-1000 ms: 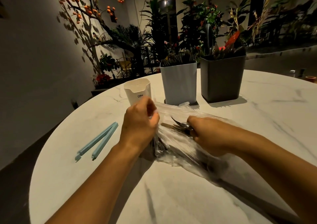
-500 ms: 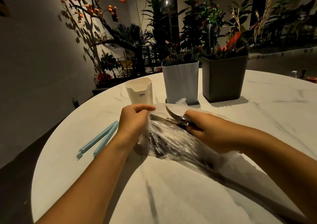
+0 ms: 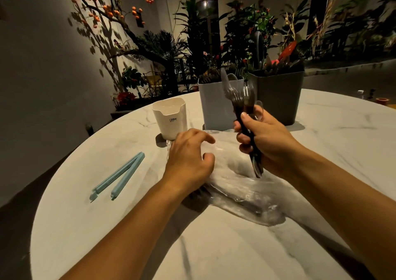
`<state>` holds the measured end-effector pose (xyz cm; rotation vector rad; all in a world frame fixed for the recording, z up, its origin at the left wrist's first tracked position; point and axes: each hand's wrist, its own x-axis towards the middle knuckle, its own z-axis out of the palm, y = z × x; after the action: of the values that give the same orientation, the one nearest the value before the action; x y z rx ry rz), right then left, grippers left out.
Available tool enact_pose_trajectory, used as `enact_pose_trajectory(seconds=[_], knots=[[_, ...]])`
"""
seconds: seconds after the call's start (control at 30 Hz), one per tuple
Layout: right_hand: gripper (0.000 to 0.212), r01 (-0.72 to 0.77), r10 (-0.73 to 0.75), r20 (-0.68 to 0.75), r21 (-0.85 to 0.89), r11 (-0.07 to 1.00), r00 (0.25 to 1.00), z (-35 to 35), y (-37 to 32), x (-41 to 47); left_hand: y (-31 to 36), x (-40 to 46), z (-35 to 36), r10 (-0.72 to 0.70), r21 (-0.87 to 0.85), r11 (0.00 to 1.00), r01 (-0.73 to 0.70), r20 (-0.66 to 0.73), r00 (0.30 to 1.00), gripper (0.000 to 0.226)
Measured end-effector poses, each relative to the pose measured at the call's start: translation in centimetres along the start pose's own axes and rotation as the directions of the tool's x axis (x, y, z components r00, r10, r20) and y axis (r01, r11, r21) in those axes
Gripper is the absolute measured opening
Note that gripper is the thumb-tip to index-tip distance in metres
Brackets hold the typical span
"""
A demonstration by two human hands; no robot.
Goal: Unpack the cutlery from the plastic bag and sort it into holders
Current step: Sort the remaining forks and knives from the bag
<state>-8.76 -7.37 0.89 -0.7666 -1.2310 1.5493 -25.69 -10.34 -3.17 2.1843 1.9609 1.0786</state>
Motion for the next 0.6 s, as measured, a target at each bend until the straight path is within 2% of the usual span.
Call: enact_pose_trajectory(seconds=[0.07, 0.17, 0.27, 0.3, 0.37, 0.43, 0.47, 0.53, 0.6], knots=[[0.018, -0.009, 0.01, -0.019, 0.006, 1.0, 1.0, 0.1, 0.1, 0.3, 0.4, 0.1, 0.3, 0.008, -0.115, 0.993, -0.01, -0.018, 1.0, 0.025], [0.018, 0.02, -0.021, -0.057, -0.021, 1.0, 0.998, 0.8, 0.6, 0.6, 1.7, 0.1, 0.6, -0.008, -0.353, 0.935, -0.012, -0.055, 0.998, 0.037], [0.033, 0.068, -0.069, -0.068, -0.025, 0.997, 0.995, 1.7, 0.9, 0.7, 2.8, 0.1, 0.6, -0.015, -0.511, 0.858, -0.049, -0.12, 0.993, 0.037], [0.038, 0.084, -0.087, -0.075, -0.041, 0.996, 0.993, 1.9, 0.8, 0.7, 3.0, 0.0, 0.7, -0.016, -0.54, 0.84, -0.044, -0.106, 0.994, 0.036], [0.041, 0.1, -0.104, -0.1, -0.045, 0.994, 0.99, 1.9, 0.6, 0.6, 3.1, -0.1, 0.8, -0.007, -0.602, 0.798, 0.01, 0.008, 1.0, 0.036], [0.039, 0.098, -0.096, -0.1, 0.018, 0.995, 0.99, 1.7, 0.4, 0.5, 3.3, -0.4, 1.2, 0.014, -0.664, 0.742, 0.092, 0.153, 0.988, 0.036], [0.038, 0.091, -0.086, -0.087, 0.051, 0.995, 0.992, 1.6, 0.4, 0.5, 3.4, -0.5, 1.4, 0.026, -0.676, 0.729, 0.107, 0.183, 0.983, 0.035], [0.036, 0.069, -0.065, -0.072, 0.048, 0.996, 0.995, 1.5, 0.5, 0.5, 3.6, -0.5, 1.5, 0.028, -0.699, 0.708, 0.101, 0.17, 0.985, 0.033], [0.034, 0.043, -0.043, -0.036, -0.009, 0.999, 0.998, 1.3, 0.7, 0.5, 3.9, -0.3, 1.3, -0.019, -0.771, 0.624, 0.128, 0.148, 0.989, 0.036]])
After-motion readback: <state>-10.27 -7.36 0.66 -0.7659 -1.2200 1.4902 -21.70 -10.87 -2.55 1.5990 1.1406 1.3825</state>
